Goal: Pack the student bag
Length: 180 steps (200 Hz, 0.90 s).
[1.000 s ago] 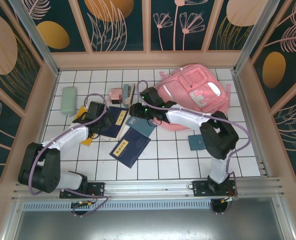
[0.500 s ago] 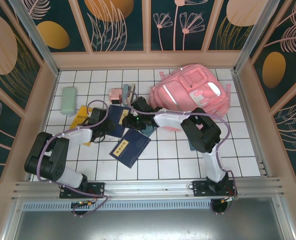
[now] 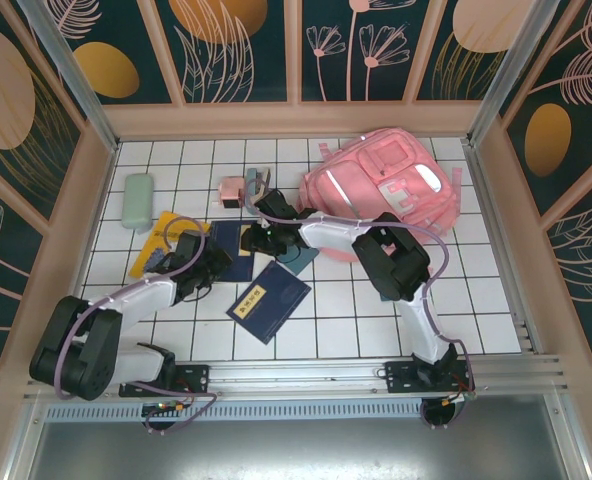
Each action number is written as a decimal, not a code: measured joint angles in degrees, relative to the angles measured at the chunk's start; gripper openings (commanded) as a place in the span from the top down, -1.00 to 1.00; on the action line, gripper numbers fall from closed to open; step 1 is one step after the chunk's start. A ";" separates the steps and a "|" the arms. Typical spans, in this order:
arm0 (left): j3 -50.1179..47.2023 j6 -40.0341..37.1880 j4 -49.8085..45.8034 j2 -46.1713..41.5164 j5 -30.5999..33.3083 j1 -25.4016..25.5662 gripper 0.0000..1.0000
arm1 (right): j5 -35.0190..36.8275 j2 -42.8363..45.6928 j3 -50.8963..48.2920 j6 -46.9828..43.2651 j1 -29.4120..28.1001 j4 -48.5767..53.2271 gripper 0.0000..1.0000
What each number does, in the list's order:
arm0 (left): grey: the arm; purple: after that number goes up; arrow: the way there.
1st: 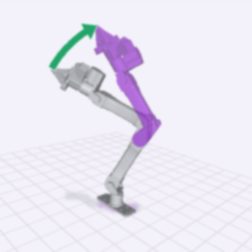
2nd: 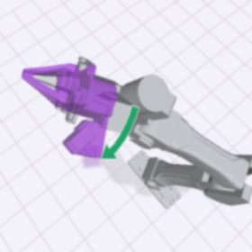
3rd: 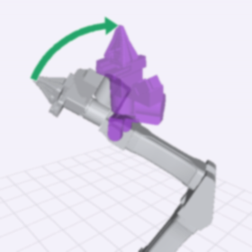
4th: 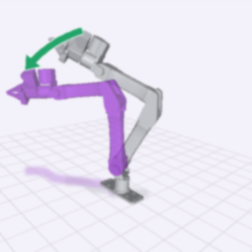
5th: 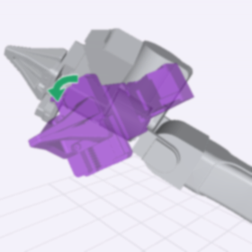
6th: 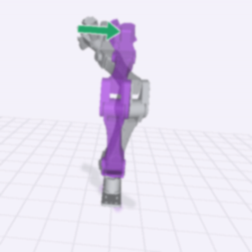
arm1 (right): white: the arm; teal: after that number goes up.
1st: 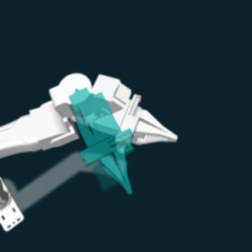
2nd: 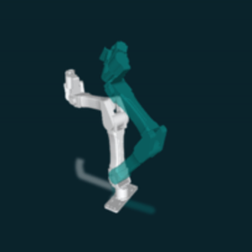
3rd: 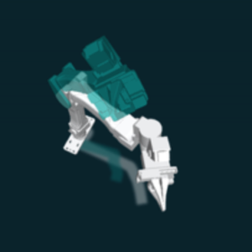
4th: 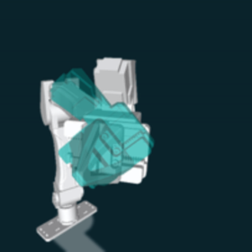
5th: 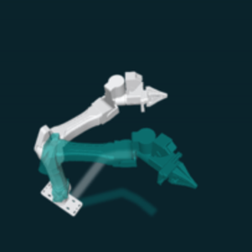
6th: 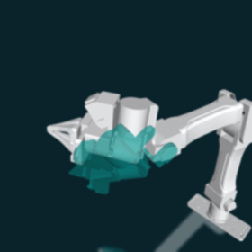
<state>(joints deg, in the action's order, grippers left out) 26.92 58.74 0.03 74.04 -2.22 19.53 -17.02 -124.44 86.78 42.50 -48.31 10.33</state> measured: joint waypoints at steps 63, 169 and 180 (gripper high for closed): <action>7.17 -8.66 -7.37 3.13 4.66 -3.23 -0.13 | 0.94 -1.38 2.23 -0.20 -0.02 1.49 0.21; 12.20 -17.44 -9.27 13.40 5.73 -6.10 -0.06 | 5.18 -1.29 2.97 -2.34 -1.09 4.11 0.15; 12.11 -17.77 -8.98 13.40 4.92 -6.32 -0.05 | 4.96 -1.29 2.97 -2.64 -1.09 4.11 0.16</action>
<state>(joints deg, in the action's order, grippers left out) 39.03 40.97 -8.95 87.44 2.70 13.21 -12.05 -125.73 89.76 39.86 -49.41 14.44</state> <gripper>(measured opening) 0.533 0.421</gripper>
